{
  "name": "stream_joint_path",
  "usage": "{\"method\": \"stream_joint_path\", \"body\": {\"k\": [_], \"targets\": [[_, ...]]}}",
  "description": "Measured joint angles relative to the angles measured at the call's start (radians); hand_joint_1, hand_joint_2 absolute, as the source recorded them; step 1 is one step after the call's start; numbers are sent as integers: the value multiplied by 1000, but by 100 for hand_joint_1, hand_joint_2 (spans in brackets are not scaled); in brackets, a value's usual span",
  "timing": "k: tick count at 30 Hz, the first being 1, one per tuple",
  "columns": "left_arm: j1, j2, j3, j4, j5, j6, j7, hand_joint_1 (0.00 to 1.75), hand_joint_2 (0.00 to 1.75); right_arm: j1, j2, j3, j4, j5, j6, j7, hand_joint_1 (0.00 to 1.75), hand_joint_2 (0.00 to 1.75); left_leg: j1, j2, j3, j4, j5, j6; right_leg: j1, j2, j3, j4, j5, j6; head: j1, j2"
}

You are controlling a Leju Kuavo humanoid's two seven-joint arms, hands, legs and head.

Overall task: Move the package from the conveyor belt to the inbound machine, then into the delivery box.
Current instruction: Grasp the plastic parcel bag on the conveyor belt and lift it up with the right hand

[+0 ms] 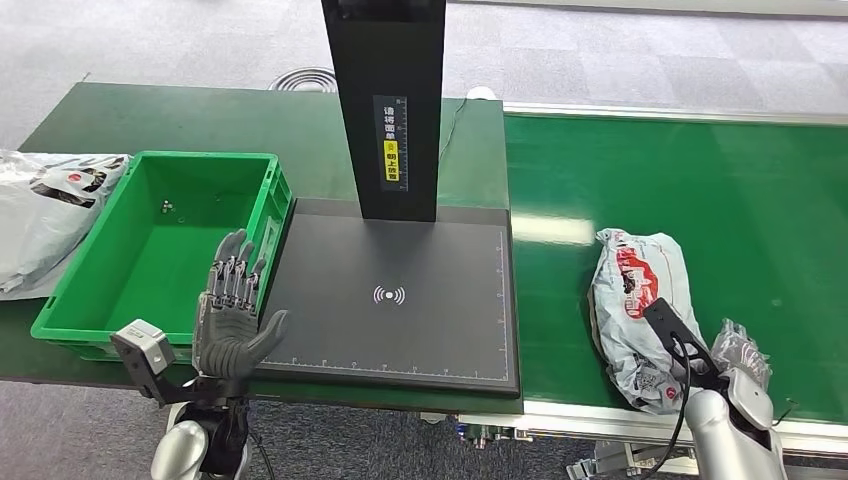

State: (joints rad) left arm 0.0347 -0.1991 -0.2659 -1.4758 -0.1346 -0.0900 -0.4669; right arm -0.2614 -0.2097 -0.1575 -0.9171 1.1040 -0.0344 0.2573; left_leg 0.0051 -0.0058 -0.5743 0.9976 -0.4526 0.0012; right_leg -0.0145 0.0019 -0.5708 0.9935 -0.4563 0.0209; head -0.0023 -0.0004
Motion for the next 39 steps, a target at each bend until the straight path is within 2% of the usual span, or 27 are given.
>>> {"method": "stream_joint_path", "body": {"k": [11, 15, 16, 18, 19, 20, 22, 23, 25, 28, 30, 34, 39], "targets": [[0, 0, 2, 0, 0, 0, 0, 0, 175, 13, 9, 6, -16, 0, 3, -8, 0, 175, 0, 0, 0, 0, 0, 0, 0, 0, 0, 0, 0, 0, 0, 0], [0, 0, 2, 0, 0, 0, 0, 0, 175, 20, 13, 12, -30, -15, 50, -38, 3, 175, 0, 0, 0, 0, 0, 0, 0, 0, 0, 0, 0, 0, 0, 0], [0, 0, 2, 0, 0, 0, 0, 0, 175, 24, 14, 14, -37, -25, 63, -50, 10, 175, 0, 0, 0, 0, 0, 0, 0, 0, 0, 0, 0, 0, 0, 0], [0, 0, 3, 0, 0, 2, 0, 0, 175, 32, 18, 18, -49, -50, 83, -76, 92, 175, 0, 0, 0, 0, 0, 0, 0, 0, 0, 0, 0, 0, 0, 0], [0, 0, 4, 0, 0, 4, 0, 0, 175, 35, 20, 21, -55, -61, 88, -88, 113, 175, 0, 0, 0, 0, 0, 0, 0, 0, 0, 0, 0, 0, 0, 0], [0, 0, 4, 0, 0, 6, 0, 0, 175, 38, 22, 24, -60, -71, 91, -98, 105, 175, 0, 0, 0, 0, 0, 0, 0, 1, 0, 0, 0, 0, 0, 0], [1, 0, 6, 0, 1, 10, 0, 0, 175, 42, 28, 33, -68, -86, 92, -111, 23, 175, 0, 0, 0, 0, 0, 0, 0, 1, 0, 0, 0, 0, 0, 0], [2, 0, 6, 0, 1, 11, 0, 0, 175, 43, 30, 37, -72, -93, 87, -118, 0, 175, 0, 0, 0, 0, 0, 0, 0, 1, 0, 0, 0, 0, 0, 0], [6, 0, 8, 0, 1, 14, 0, 0, 175, 48, 38, 41, -89, -122, 27, -164, 0, 175, 0, 0, 0, 0, 0, 0, 0, 0, 0, 0, 0, 0, 0, 0], [22, 0, 11, -8, 2, 19, 0, 0, 175, 62, 62, 43, -186, -199, -169, -289, 0, 175, 0, 0, 0, 0, 0, 0, 0, 1, -1, 1, 0, 0, 0, 0], [27, 0, 12, -13, 4, 20, -1, 0, 175, 66, 76, 43, -274, -250, -258, -362, 0, 175, 0, 0, 0, 0, 0, 0, 0, 0, -1, 1, 0, 0, 0, 0], [27, 0, 12, -15, 12, 21, -8, 0, 175, 74, 103, 51, -396, -310, -327, -472, 0, 175, 0, 0, -1, 0, 0, 0, 0, 0, -1, 1, 0, 0, 0, 0], [26, 0, 12, -15, 17, 26, -18, 0, 175, 72, 121, 68, -421, -370, -369, -549, 0, 175, 0, 0, -1, 0, 0, 0, 0, 0, -1, 1, 0, 0, 0, 0]]}}
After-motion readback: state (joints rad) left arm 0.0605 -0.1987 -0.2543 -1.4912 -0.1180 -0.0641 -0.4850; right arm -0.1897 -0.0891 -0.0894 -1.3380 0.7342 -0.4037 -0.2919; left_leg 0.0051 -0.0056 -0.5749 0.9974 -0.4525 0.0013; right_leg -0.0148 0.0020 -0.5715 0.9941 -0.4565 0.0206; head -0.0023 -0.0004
